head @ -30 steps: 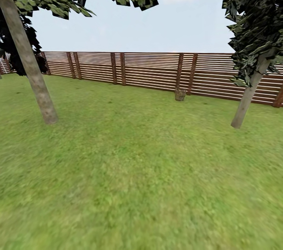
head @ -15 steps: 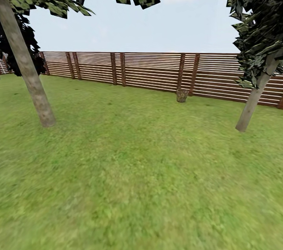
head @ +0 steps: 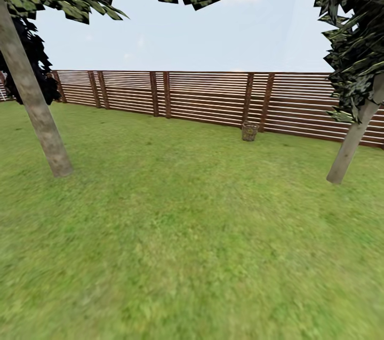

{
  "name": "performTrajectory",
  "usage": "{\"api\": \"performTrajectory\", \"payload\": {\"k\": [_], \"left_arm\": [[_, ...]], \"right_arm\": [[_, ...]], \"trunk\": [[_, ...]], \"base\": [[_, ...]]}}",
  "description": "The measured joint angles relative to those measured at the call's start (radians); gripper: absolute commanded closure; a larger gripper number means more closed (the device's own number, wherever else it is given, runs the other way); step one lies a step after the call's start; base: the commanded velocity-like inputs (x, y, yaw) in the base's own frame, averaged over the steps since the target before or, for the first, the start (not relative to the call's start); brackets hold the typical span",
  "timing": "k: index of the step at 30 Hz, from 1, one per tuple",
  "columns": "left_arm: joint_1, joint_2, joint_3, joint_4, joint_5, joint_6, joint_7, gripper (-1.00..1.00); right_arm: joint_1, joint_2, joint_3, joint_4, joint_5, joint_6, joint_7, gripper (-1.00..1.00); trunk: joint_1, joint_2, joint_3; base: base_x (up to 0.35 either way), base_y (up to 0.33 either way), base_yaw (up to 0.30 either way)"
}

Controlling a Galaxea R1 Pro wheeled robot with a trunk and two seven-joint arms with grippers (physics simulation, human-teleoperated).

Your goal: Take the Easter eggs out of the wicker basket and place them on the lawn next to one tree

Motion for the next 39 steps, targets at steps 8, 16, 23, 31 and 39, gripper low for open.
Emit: {"api": "performTrajectory", "payload": {"k": [8, 16, 23, 31, 39], "left_arm": [[0.0, 0.0, 0.0, 0.0, 0.0, 0.0, 0.0, -1.0], [0.0, 0.0, 0.0, 0.0, 0.0, 0.0, 0.0, -1.0], [0.0, 0.0, 0.0, 0.0, 0.0, 0.0, 0.0, -1.0], [0.0, 0.0, 0.0, 0.0, 0.0, 0.0, 0.0, -1.0], [0.0, 0.0, 0.0, 0.0, 0.0, 0.0, 0.0, -1.0]], "right_arm": [[0.0, 0.0, 0.0, 0.0, 0.0, 0.0, 0.0, -1.0], [0.0, 0.0, 0.0, 0.0, 0.0, 0.0, 0.0, -1.0], [0.0, 0.0, 0.0, 0.0, 0.0, 0.0, 0.0, -1.0], [0.0, 0.0, 0.0, 0.0, 0.0, 0.0, 0.0, -1.0], [0.0, 0.0, 0.0, 0.0, 0.0, 0.0, 0.0, -1.0]], "trunk": [[0.0, 0.0, 0.0], [0.0, 0.0, 0.0], [0.0, 0.0, 0.0], [0.0, 0.0, 0.0], [0.0, 0.0, 0.0]], "base": [[0.329, 0.058, 0.0], [0.329, 0.055, 0.0], [0.329, 0.06, 0.0], [0.329, 0.069, 0.0], [0.329, 0.067, 0.0]]}}
